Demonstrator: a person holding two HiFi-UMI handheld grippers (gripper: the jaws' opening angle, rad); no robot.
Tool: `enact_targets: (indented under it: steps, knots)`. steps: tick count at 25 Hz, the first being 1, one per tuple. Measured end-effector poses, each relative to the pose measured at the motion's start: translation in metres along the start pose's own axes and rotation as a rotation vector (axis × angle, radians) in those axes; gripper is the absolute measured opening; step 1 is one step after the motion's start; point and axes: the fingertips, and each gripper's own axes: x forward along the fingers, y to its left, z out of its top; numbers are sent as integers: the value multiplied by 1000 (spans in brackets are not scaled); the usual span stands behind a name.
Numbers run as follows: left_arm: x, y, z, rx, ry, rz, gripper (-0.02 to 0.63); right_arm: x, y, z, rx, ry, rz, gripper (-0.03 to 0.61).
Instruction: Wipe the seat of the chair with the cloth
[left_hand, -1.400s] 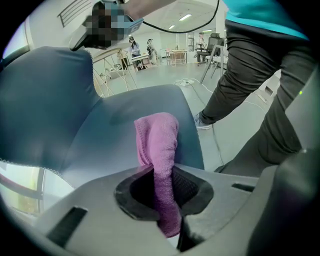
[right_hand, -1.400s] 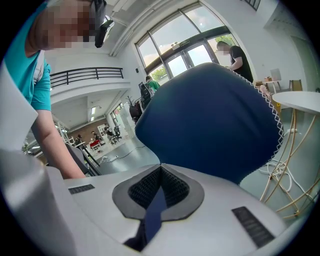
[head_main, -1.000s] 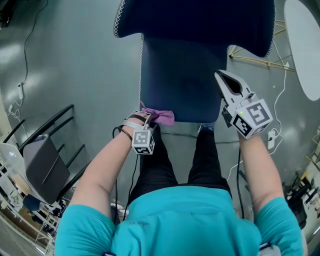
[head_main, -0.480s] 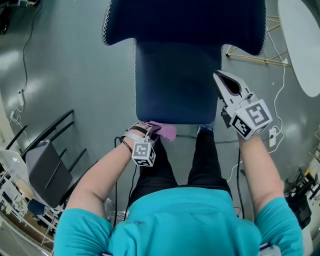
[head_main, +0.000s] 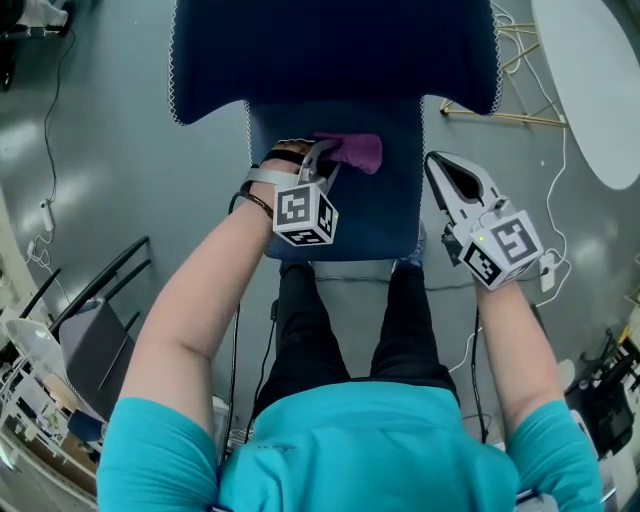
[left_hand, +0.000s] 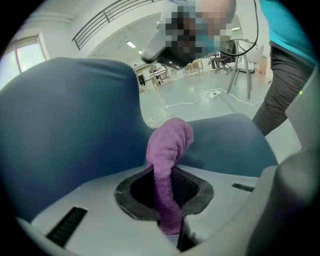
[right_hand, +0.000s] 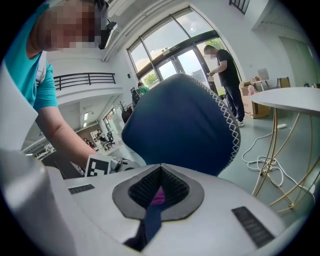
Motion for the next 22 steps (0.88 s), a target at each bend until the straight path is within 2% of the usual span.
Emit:
enact_targets:
  steps: [4,8,13,18,22]
  knots:
    - [34,40,3,56,40,31,52,-8,-21,-7,27,-6,-20,-3]
    - [61,53,-2,87,86,28,52,-14,-36,-13,45,-3,-32,-3]
    - [86,55,-9,126,131,10,52,-18,-53,-16,62,5,-44,-3]
    - [94,44,-16,188,125,-35,52,-15,-63,-13,74,-1,-48,-3]
    - [94,39,-15,190,114,-62,51,-12,-68,-8,82,-9,-50,-3]
